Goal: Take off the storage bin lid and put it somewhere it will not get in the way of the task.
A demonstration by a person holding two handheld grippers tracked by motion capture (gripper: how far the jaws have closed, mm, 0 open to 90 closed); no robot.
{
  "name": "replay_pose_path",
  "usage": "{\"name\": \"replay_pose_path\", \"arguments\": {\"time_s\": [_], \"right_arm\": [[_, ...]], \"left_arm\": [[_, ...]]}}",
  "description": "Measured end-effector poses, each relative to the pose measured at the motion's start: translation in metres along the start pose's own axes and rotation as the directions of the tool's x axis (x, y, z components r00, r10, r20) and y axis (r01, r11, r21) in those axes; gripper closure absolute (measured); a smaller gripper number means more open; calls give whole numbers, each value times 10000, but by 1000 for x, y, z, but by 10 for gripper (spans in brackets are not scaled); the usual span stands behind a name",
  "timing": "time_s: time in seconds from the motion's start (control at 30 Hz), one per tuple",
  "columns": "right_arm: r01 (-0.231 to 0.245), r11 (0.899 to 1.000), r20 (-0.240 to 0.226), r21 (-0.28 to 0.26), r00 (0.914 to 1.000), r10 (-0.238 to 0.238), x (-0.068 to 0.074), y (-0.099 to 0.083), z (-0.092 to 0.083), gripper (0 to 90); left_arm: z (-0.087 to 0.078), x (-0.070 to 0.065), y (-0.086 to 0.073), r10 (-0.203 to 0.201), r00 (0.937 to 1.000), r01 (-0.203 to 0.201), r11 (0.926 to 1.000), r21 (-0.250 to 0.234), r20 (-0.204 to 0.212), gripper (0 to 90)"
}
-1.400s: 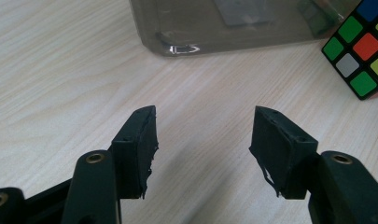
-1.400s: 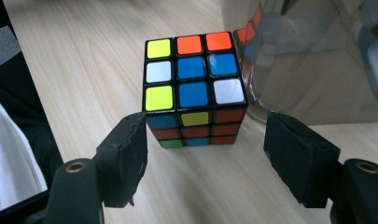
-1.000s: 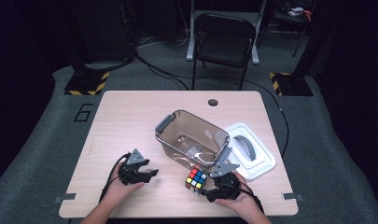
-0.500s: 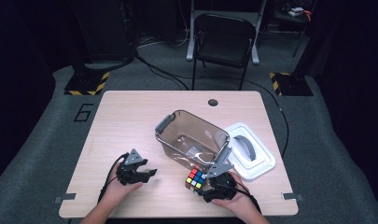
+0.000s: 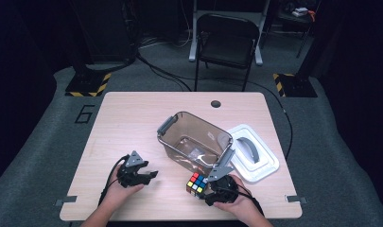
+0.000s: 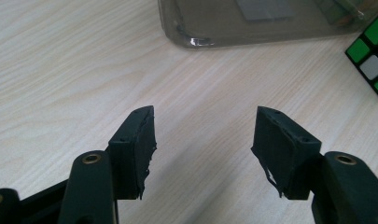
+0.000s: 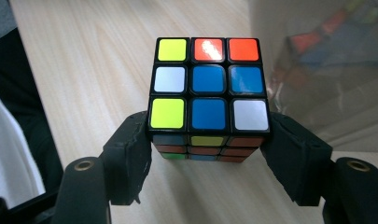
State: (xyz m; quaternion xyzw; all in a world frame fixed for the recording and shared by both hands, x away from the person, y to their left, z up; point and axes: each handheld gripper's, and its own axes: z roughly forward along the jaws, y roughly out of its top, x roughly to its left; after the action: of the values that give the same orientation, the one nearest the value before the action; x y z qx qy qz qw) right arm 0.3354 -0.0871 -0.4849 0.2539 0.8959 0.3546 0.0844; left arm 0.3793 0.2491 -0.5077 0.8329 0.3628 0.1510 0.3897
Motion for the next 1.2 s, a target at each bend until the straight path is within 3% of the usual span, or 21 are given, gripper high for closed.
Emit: {"name": "replay_pose_path", "arguments": {"time_s": [0.13,0.23,0.33,0.5,0.63,0.7,0.97,1.0,1.2], "right_arm": [[339,9994,-209,23,9992,-338,3,1,1,338],[246,9997,-192,-6,9995,-246,5,1,2,335],[313,9995,-343,57,9989,-311,6,3,4,288],[414,9990,-184,167,9990,-411,10,6,8,265],[419,9991,-47,-48,9991,-420,13,11,10,265],[609,9981,-82,-2,9981,-609,12,12,11,265],[608,9981,-125,68,9981,-607,15,16,17,279],[864,9962,-148,114,9962,-862,14,17,18,279],[1002,9948,-62,159,9950,-1001,15,19,21,287]], "left_arm": [[0,2,-1,-71,9999,71,10000,22,-83,389],[-1,5,-1,28,10000,-27,9999,156,-90,387],[-2,5,-2,-132,9998,134,9999,109,-144,386],[-4,6,-4,-114,9999,116,9998,141,-128,385],[-5,6,-5,-188,9997,190,9997,121,-178,385],[-6,7,-6,-173,9996,175,9998,76,-201,385],[-8,7,-8,-150,9994,157,9997,202,-318,385],[-9,8,-9,-86,9994,94,9996,257,-328,385],[-8,10,-12,-321,9983,328,9994,134,-492,382]]}}
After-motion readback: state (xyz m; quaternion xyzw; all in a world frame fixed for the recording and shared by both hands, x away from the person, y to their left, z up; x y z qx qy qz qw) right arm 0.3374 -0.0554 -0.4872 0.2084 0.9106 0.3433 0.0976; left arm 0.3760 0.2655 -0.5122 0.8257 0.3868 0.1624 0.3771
